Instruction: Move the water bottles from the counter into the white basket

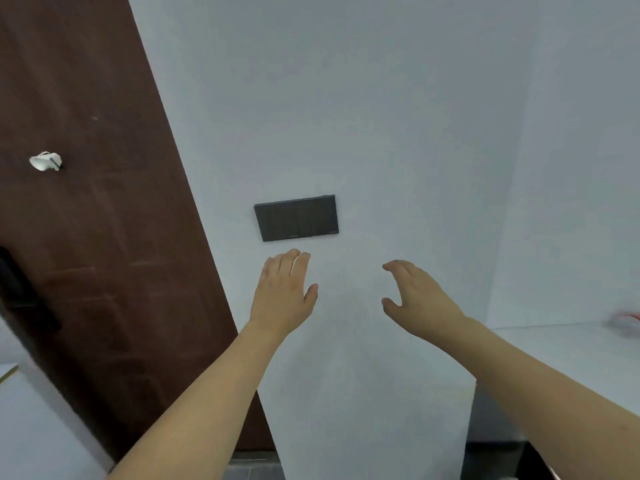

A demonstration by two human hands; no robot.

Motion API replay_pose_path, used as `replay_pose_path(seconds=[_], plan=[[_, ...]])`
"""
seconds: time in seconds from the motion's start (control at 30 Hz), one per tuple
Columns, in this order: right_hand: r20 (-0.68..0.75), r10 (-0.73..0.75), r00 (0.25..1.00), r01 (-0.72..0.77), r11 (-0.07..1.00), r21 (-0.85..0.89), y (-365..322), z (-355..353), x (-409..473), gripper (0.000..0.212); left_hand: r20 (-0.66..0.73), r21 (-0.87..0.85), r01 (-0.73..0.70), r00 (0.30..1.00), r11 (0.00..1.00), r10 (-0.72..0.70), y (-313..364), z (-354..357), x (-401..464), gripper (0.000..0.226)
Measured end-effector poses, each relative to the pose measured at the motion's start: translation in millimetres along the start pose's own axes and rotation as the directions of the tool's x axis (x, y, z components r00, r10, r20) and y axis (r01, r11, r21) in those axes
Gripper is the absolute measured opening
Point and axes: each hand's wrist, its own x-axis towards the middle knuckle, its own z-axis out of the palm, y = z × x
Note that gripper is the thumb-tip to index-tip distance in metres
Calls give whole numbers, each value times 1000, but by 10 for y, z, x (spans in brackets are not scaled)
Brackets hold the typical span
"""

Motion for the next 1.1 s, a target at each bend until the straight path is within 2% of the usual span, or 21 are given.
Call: replay_pose_path(seconds=[0.1,0.2,0.37,0.67,0.83,0.97,1.1], plan=[[-1,30,1000,-30,1000,-9,323,-147,-91,59,30,-33,48,998,998,-47,295,133,-11,56],[-11,40,999,-40,999,1,676,-332,-210,59,89,-17,4,996,1000,-2,673,231,15,58],[-49,20,999,-19,1000,19,1442,-698,-442,59,46,-28,29,999,999,-28,1504,259,208,58],[42,4,999,-5,1000,25,2823,-1275,-929,59,88,-61,33,996,998,-28,3267,423,204,57],[33,26,999,-28,999,45,3344,-1420,-1017,59,107,-85,-30,994,996,39,3855,642,409,56],[22,60,998,-61,997,39,3875,-1636,-1137,59,110,-142,38,994,989,-22,4319,820,545,56],[27,95,995,-96,994,45,4511,-1912,-1304,60,128,-149,31,992,988,-11,4944,937,664,55]])
